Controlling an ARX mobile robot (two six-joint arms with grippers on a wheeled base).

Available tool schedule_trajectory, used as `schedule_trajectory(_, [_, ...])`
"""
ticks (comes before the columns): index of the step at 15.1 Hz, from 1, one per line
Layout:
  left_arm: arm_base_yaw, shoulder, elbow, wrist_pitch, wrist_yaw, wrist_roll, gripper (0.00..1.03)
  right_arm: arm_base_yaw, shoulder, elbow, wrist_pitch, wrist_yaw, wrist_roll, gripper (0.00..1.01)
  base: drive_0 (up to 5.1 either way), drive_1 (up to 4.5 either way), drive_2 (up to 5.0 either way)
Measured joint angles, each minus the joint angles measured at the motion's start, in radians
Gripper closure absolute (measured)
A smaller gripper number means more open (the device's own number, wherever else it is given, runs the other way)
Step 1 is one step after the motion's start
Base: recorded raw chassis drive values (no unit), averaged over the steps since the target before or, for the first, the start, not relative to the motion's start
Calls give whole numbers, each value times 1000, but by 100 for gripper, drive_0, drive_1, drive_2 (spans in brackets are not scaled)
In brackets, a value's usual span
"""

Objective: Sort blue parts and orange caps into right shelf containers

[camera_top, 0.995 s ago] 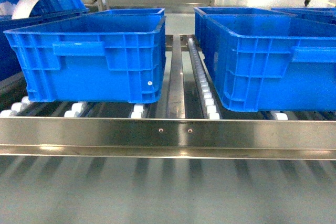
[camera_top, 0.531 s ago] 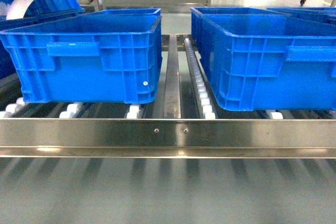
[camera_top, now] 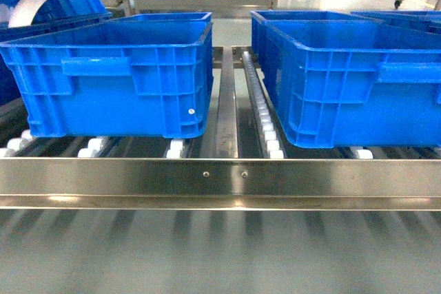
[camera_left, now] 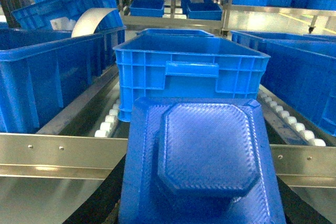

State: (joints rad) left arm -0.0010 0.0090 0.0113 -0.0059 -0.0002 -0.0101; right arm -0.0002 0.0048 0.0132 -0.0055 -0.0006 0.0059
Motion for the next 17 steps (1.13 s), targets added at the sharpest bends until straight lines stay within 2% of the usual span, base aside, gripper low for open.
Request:
schedule_trajectory(3, [1, 0, 0, 1, -2, 0, 61, 0, 0, 0, 2, 0, 0, 58, -7, 367, -381])
schedule_trajectory(17, [1, 0, 0, -1, 0, 0, 61, 0, 0, 0, -1, 0, 0, 58, 0, 0, 0])
